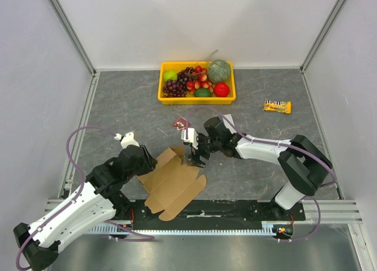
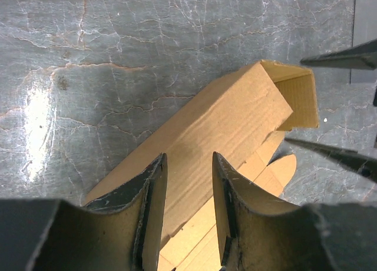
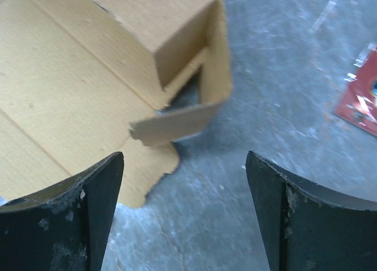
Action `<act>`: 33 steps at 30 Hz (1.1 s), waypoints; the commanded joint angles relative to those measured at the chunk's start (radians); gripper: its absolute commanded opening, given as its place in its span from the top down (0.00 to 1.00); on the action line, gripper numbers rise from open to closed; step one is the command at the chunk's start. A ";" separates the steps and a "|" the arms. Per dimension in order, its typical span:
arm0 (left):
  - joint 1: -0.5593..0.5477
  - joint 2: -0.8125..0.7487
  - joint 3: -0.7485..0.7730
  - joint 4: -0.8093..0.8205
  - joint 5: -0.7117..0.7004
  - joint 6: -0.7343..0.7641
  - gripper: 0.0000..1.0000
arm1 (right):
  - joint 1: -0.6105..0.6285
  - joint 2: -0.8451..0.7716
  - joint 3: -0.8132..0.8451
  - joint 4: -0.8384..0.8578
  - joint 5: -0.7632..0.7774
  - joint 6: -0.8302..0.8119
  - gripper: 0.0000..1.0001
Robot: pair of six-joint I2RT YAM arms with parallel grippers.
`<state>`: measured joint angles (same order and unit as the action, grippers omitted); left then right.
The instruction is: Fold the paper box
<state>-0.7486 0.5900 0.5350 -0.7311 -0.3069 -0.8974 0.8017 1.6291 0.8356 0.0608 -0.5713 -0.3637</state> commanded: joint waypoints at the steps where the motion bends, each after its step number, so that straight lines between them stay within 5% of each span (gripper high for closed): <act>1: -0.006 -0.010 -0.001 0.002 0.008 -0.005 0.57 | -0.019 -0.041 0.049 -0.058 0.195 -0.021 0.10; 15: -0.003 -0.004 0.002 0.004 0.006 0.000 0.57 | -0.095 0.104 0.132 0.180 0.274 0.048 0.34; 25: -0.005 -0.005 0.000 0.007 0.011 0.002 0.57 | -0.098 0.189 0.154 0.227 -0.125 0.054 0.36; 33: -0.006 0.008 -0.001 0.012 0.012 0.005 0.57 | -0.096 0.189 0.126 0.206 -0.242 0.063 0.37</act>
<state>-0.7486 0.5888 0.5346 -0.7307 -0.3046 -0.8974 0.7036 1.8191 0.9596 0.2512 -0.7094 -0.3031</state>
